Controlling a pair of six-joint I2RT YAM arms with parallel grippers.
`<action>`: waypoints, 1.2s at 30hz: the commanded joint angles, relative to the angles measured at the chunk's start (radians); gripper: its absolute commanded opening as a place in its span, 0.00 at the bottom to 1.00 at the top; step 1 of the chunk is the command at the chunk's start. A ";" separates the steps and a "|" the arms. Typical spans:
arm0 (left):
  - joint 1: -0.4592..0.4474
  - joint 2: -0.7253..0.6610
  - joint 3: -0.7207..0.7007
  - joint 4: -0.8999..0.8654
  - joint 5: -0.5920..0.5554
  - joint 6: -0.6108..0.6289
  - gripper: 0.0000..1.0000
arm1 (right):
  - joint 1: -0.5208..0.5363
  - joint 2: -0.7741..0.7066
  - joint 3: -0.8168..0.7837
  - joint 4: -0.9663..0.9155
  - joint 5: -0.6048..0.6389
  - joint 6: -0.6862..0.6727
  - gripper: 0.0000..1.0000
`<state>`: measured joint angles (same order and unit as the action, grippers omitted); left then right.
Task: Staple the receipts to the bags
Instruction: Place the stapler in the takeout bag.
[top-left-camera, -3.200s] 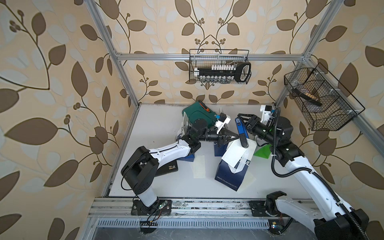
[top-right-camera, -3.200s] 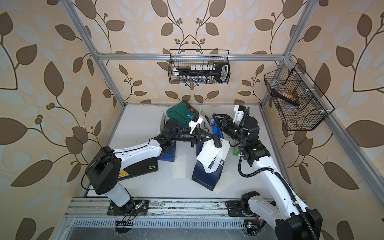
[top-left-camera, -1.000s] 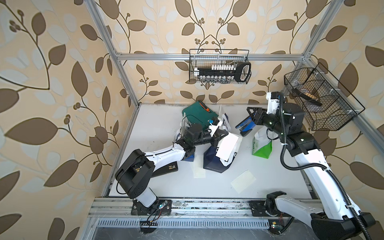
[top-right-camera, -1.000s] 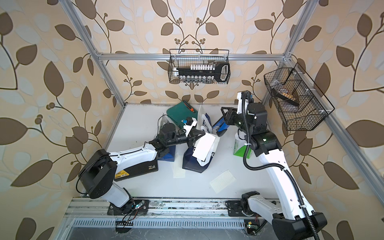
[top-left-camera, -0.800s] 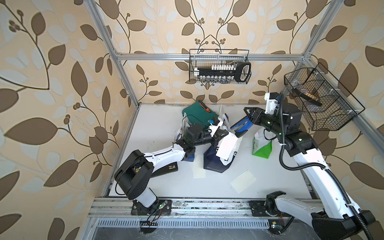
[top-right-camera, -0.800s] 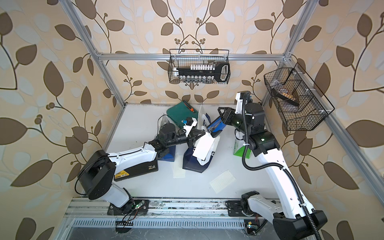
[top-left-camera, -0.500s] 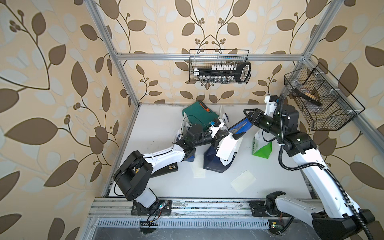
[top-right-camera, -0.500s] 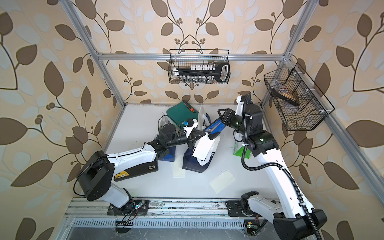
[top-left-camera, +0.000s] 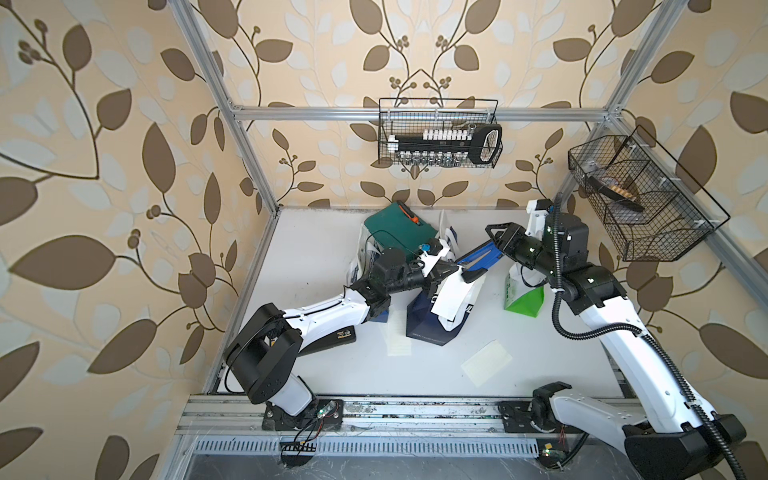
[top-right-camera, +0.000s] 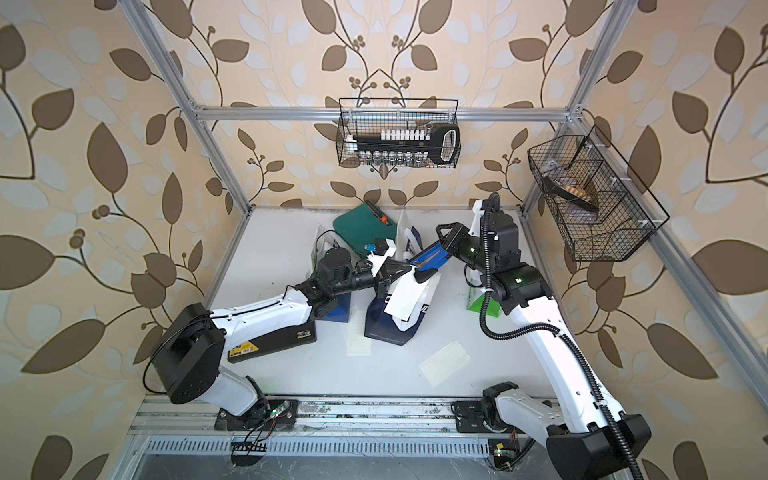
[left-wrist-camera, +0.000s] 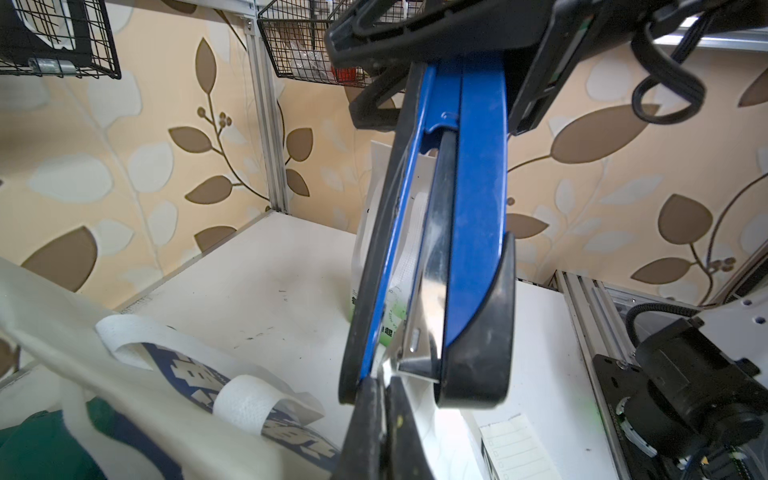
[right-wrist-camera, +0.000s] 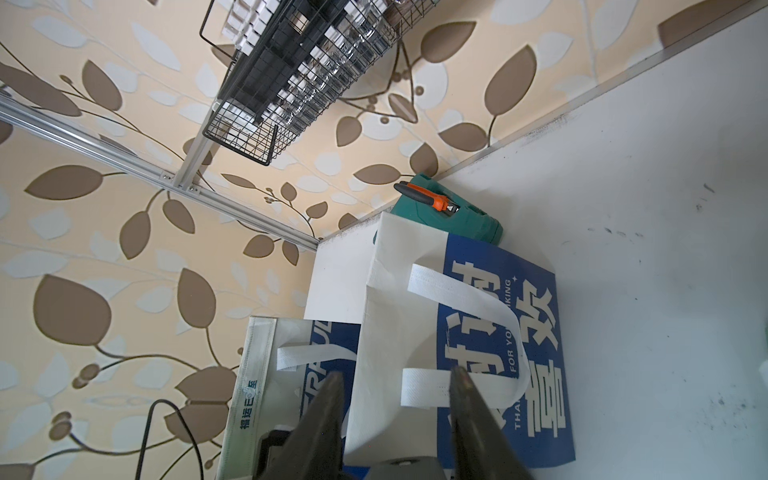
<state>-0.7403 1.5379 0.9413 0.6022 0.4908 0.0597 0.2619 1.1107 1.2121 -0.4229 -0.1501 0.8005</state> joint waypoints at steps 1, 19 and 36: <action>-0.013 -0.051 -0.022 0.024 0.036 0.053 0.00 | 0.004 0.025 0.018 0.020 -0.070 0.020 0.06; -0.053 -0.072 -0.057 -0.001 0.025 0.240 0.00 | -0.013 0.115 0.119 -0.173 -0.275 -0.049 0.07; -0.057 -0.085 -0.058 -0.031 -0.008 0.256 0.00 | -0.033 0.130 0.196 -0.258 -0.314 -0.103 0.06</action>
<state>-0.7868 1.4799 0.8864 0.5602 0.5117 0.3077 0.2184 1.2503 1.4330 -0.7090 -0.4145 0.6762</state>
